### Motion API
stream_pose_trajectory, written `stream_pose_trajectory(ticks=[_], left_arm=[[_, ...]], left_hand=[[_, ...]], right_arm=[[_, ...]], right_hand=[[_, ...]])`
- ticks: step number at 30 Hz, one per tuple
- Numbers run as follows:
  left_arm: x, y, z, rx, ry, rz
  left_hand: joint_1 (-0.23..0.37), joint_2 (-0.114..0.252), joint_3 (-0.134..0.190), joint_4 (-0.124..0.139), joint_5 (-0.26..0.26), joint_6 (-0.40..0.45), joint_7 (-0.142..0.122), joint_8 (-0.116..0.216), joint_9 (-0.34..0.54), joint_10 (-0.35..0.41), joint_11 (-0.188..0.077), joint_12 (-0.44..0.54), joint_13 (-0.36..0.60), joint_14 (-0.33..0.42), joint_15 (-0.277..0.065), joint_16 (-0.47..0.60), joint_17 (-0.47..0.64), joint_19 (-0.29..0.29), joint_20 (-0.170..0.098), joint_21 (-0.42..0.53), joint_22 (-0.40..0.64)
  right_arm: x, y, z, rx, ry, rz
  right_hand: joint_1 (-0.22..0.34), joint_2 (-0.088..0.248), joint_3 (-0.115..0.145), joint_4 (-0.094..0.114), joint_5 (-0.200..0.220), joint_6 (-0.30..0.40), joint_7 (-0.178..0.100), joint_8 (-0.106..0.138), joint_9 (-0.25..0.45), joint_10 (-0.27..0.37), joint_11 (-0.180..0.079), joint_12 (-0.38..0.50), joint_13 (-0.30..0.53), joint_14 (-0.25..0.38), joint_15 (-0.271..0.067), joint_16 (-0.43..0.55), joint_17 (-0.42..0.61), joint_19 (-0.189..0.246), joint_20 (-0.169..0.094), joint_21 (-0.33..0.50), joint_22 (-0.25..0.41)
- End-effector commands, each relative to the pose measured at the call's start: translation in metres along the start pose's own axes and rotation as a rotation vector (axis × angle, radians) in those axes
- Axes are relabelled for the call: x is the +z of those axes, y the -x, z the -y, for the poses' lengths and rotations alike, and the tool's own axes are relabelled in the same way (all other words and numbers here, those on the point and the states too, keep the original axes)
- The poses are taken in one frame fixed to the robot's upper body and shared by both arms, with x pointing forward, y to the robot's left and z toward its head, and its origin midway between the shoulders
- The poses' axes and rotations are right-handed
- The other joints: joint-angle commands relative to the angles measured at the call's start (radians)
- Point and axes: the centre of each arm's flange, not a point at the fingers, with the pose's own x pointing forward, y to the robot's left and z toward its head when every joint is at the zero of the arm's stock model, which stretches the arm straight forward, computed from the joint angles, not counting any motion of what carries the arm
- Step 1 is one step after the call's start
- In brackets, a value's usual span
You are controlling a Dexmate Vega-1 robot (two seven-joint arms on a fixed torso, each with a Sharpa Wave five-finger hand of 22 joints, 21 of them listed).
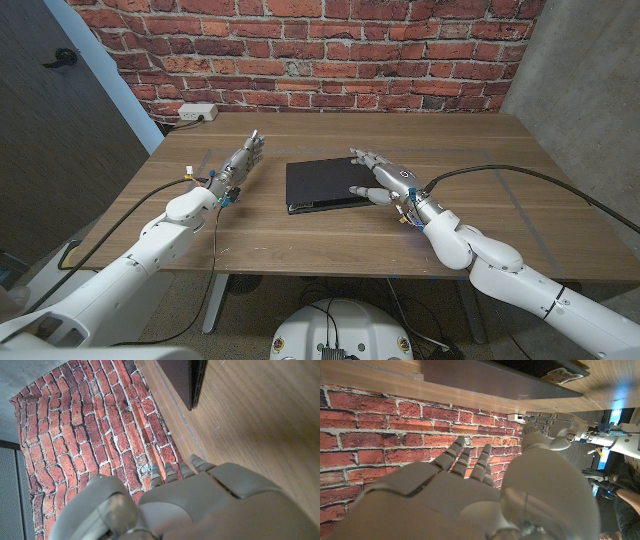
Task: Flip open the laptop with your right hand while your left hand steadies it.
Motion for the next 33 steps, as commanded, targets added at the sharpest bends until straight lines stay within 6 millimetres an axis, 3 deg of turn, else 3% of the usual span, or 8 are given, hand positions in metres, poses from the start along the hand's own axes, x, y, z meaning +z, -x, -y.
stream_pose_trajectory(ticks=[1, 3, 4, 5, 6, 25, 31, 33], left_arm=[[0.003, -0.002, 0.005, -0.010, 0.002, 0.009], [0.003, -0.002, 0.005, -0.012, 0.000, 0.010], [0.003, -0.002, 0.005, -0.012, -0.001, 0.010], [0.003, -0.002, 0.005, -0.013, -0.001, 0.010], [0.003, -0.002, 0.005, -0.013, 0.000, 0.009], [0.010, 0.000, 0.009, -0.032, 0.027, 0.026], [0.018, 0.010, 0.008, -0.019, -0.019, 0.038], [0.025, 0.015, 0.008, -0.018, -0.098, 0.041]], left_hand=[[0.000, 0.000, -0.008, 0.002, 0.001, -0.001, 0.001, -0.002, 0.001, 0.004, -0.004, -0.002, 0.004, -0.011, -0.025, -0.003, 0.003, 0.001, -0.003, 0.001, 0.004], [0.000, 0.000, -0.008, 0.002, 0.001, -0.001, 0.001, -0.002, 0.001, 0.004, -0.006, -0.002, 0.004, -0.011, -0.025, -0.003, 0.003, 0.001, -0.003, 0.001, 0.004], [0.000, 0.000, -0.008, 0.002, 0.001, -0.001, 0.001, -0.003, 0.001, 0.003, -0.006, -0.002, 0.004, -0.011, -0.025, -0.003, 0.003, 0.000, -0.004, 0.000, 0.004], [0.000, 0.000, -0.008, 0.002, 0.001, -0.002, 0.001, -0.003, 0.001, 0.004, -0.006, -0.002, 0.004, -0.011, -0.024, -0.003, 0.003, 0.000, -0.004, 0.000, 0.004], [0.000, 0.000, -0.008, 0.002, 0.001, -0.003, 0.001, -0.004, 0.001, 0.004, -0.006, -0.002, 0.004, -0.011, -0.024, -0.003, 0.003, 0.000, -0.004, 0.000, 0.004], [0.000, 0.001, -0.009, 0.003, 0.001, -0.004, -0.001, -0.008, 0.002, 0.004, -0.007, -0.004, 0.004, -0.011, -0.022, -0.003, 0.003, 0.000, -0.005, -0.001, 0.004], [0.000, 0.002, -0.010, 0.003, 0.001, 0.008, -0.003, -0.006, 0.002, 0.017, -0.009, 0.000, 0.004, 0.008, -0.024, 0.004, 0.004, 0.008, 0.003, 0.002, 0.004], [0.000, 0.002, -0.011, 0.004, 0.001, 0.009, -0.006, -0.008, 0.002, 0.022, -0.008, 0.001, 0.004, 0.010, -0.014, 0.004, 0.004, 0.005, 0.024, 0.000, 0.004]], right_arm=[[0.004, 0.005, -0.008, 0.012, 0.121, 0.016], [0.005, 0.006, -0.009, 0.000, 0.119, 0.013], [0.006, 0.007, -0.010, -0.011, 0.133, 0.018], [0.006, 0.007, -0.010, -0.011, 0.145, 0.024], [0.007, 0.008, -0.011, -0.009, 0.150, 0.026], [0.012, 0.010, -0.032, -0.032, 0.187, 0.052], [0.010, 0.009, -0.036, -0.047, 0.190, 0.035], [0.009, 0.008, -0.038, -0.036, 0.187, 0.025]], right_hand=[[0.023, 0.004, 0.007, 0.004, -0.002, 0.007, -0.015, 0.010, 0.006, -0.029, 0.010, -0.008, 0.006, 0.013, -0.132, 0.008, 0.009, 0.010, -0.096, 0.008, 0.006], [0.030, 0.009, 0.007, 0.005, -0.002, 0.024, -0.026, 0.017, 0.006, -0.049, 0.014, -0.014, 0.008, 0.005, -0.132, 0.006, 0.013, 0.013, -0.117, 0.010, 0.009], [0.051, 0.019, 0.013, 0.002, -0.001, 0.029, -0.031, 0.019, 0.006, -0.073, 0.026, -0.019, 0.012, -0.006, -0.131, 0.004, 0.019, 0.065, -0.149, 0.033, 0.016], [0.064, 0.018, 0.013, 0.000, -0.001, 0.034, -0.032, 0.020, 0.006, -0.091, 0.044, -0.022, 0.015, -0.016, -0.122, 0.001, 0.022, 0.086, -0.165, 0.044, 0.022], [0.073, 0.021, 0.015, -0.002, -0.001, 0.041, -0.037, 0.023, 0.007, -0.103, 0.042, -0.025, 0.017, -0.020, -0.120, 0.000, 0.024, 0.100, -0.171, 0.051, 0.025], [0.115, 0.019, 0.007, 0.003, -0.005, 0.166, -0.048, 0.064, 0.009, -0.059, 0.035, 0.008, 0.028, -0.009, -0.129, 0.010, 0.034, 0.111, -0.178, 0.069, 0.044], [0.118, 0.017, 0.002, 0.006, -0.006, 0.182, -0.051, 0.067, 0.010, -0.039, 0.032, 0.020, 0.031, -0.001, -0.133, 0.013, 0.035, 0.111, -0.178, 0.072, 0.047], [0.117, 0.016, 0.001, 0.007, -0.006, 0.182, -0.051, 0.067, 0.010, -0.039, 0.031, 0.020, 0.031, -0.001, -0.134, 0.013, 0.036, 0.112, -0.178, 0.073, 0.047]])
